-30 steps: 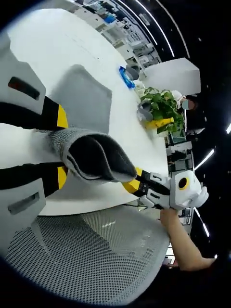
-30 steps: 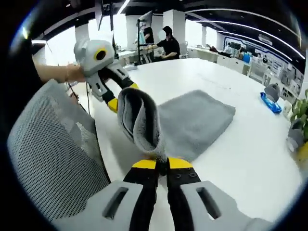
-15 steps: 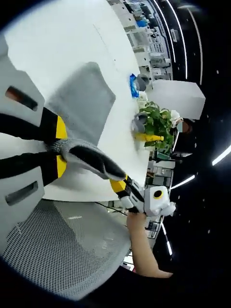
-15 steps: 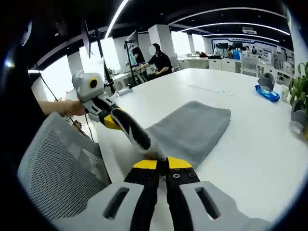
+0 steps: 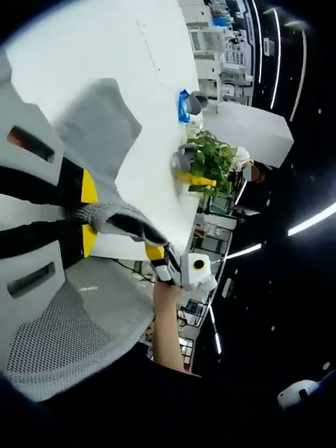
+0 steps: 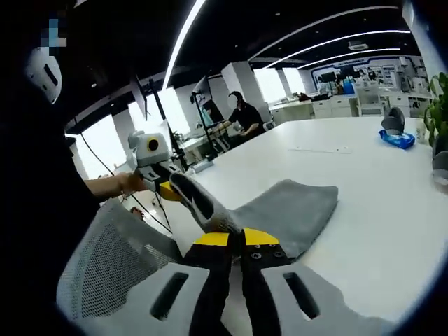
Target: Fold the towel on the table until its edges align and the towel forms a compact rectangular stack.
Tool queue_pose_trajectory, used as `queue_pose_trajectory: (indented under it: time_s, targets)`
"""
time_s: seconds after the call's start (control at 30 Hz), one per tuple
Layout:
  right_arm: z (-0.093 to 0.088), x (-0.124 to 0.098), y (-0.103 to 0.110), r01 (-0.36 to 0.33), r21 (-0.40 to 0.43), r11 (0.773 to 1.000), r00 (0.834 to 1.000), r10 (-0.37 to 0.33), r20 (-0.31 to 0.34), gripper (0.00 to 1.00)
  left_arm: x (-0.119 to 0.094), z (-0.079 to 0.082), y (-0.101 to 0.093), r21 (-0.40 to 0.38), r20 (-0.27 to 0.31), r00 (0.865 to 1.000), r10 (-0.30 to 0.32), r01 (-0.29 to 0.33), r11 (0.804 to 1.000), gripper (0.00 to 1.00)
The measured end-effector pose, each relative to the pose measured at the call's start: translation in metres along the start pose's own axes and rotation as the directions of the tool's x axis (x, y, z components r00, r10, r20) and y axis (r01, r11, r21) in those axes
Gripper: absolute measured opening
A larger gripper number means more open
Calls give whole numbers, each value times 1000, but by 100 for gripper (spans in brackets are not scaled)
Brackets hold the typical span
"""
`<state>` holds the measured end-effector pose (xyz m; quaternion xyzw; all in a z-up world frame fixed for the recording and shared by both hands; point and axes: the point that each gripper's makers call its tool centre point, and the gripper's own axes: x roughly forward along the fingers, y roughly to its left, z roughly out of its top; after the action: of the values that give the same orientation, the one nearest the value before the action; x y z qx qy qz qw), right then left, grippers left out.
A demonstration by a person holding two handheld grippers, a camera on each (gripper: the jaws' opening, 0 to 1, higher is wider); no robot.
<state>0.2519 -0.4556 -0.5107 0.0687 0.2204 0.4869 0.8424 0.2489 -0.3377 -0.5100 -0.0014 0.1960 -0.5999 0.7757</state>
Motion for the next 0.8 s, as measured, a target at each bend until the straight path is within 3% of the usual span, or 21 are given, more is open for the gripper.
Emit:
queue_pose_trajectory:
  time_s: [0.47, 0.67, 0.8]
  targets:
    - [13, -13, 33, -120, 41, 992, 992, 119, 42, 1, -20, 15, -29, -110, 72, 992, -106, 114, 987, 6]
    - [29, -22, 42, -178, 70, 982, 980, 170, 107, 1, -30, 37, -38, -143, 168, 974, -153, 177, 974, 6]
    - [34, -23, 46, -200, 75, 977, 974, 190, 123, 1, -33, 45, -42, -155, 190, 965, -178, 209, 966, 6]
